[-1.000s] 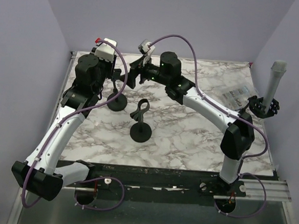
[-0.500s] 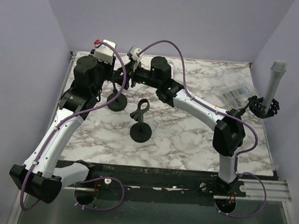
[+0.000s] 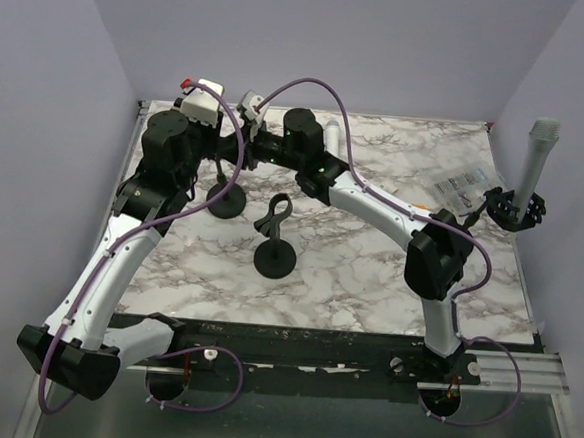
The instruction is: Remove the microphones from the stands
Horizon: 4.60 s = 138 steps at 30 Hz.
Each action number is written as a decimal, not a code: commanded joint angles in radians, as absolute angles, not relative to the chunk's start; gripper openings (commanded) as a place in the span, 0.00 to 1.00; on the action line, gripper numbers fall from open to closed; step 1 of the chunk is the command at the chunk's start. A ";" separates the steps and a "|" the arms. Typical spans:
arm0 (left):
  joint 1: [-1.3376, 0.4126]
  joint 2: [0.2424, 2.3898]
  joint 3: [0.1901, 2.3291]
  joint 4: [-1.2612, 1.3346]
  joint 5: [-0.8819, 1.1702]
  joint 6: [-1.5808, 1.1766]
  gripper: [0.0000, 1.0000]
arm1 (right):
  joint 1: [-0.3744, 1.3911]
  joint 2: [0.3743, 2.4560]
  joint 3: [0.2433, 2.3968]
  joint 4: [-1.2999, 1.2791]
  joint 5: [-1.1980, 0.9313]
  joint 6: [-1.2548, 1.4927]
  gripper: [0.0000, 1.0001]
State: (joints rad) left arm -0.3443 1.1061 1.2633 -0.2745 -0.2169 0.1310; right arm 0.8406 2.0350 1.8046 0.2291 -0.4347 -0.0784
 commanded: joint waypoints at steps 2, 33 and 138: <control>-0.354 1.070 1.255 -0.278 -0.206 0.102 0.00 | 0.855 2.084 1.882 0.173 -0.437 -0.091 0.01; -0.354 0.771 1.442 -0.504 -0.324 -0.071 0.00 | 0.814 2.248 2.035 -0.066 -0.374 -0.041 0.01; -0.256 0.773 1.032 -0.197 -0.186 -0.217 0.99 | 0.584 2.435 2.237 -0.503 0.347 0.440 0.04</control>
State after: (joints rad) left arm -0.2607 0.8200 1.0840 -0.3061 -0.1314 -0.2607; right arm 0.5713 2.3699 2.1433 -0.4282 0.2733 0.4744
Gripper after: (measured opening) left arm 0.981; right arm 0.373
